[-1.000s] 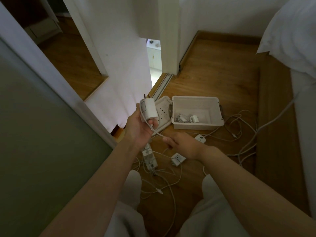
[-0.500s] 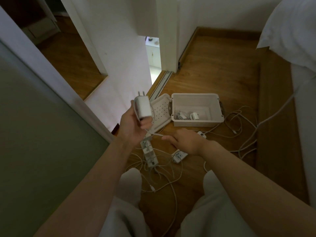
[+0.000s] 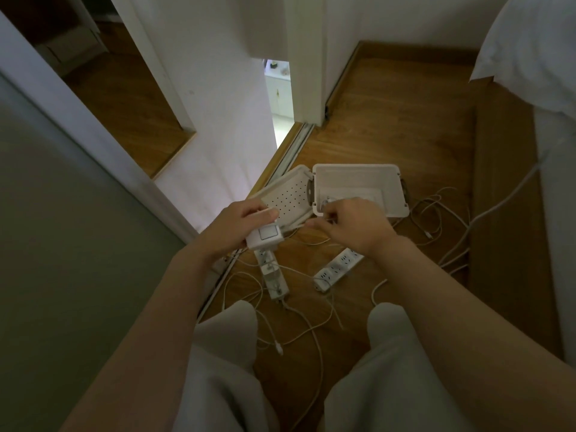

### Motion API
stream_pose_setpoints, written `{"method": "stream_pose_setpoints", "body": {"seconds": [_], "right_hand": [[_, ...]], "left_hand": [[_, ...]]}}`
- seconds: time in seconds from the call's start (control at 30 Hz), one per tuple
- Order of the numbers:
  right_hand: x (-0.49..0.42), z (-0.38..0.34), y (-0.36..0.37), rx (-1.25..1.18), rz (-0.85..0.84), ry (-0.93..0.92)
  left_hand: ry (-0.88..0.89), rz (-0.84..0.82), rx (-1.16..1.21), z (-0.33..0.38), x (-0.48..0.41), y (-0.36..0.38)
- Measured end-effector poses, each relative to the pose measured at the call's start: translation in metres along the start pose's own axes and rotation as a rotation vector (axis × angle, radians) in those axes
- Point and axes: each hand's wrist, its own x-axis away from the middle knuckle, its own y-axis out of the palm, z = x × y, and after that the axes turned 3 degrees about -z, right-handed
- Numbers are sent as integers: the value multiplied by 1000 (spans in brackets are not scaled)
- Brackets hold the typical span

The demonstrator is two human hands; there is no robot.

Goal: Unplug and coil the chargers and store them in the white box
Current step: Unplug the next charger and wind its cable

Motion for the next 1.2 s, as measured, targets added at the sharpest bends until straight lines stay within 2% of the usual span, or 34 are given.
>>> {"method": "stream_pose_setpoints", "body": {"seconds": [0.07,0.23,0.5,0.6,0.67,0.77,0.97,1.07,1.13,1.2], "right_hand": [[3,4,-6,-31,0,19],[5,-11,-4,65,155,-23],[9,-20,1,-151,207,45],[9,-23,0,-211,250,73],[10,-25,0,-291,221,53],[14,-32,6,-396,88,-30],[18,-46,28,-271,-157,-179],[15,-46,37,-208,-160,-219],[14,-43,40,-179,-176,-227],[13,-39,42,-159,-219,-218]], "left_hand": [[1,38,-17,-7,0,-4],[8,171,-163,-16,-12,6],[63,334,-405,-19,-22,21],[90,360,-413,-19,-25,28],[44,395,-287,-18,-27,30],[-83,456,-12,-11,-28,31],[-293,514,523,-2,-31,31],[-258,425,978,7,-33,35],[-170,340,1316,12,-29,36],[-108,272,1518,15,-23,32]]}}
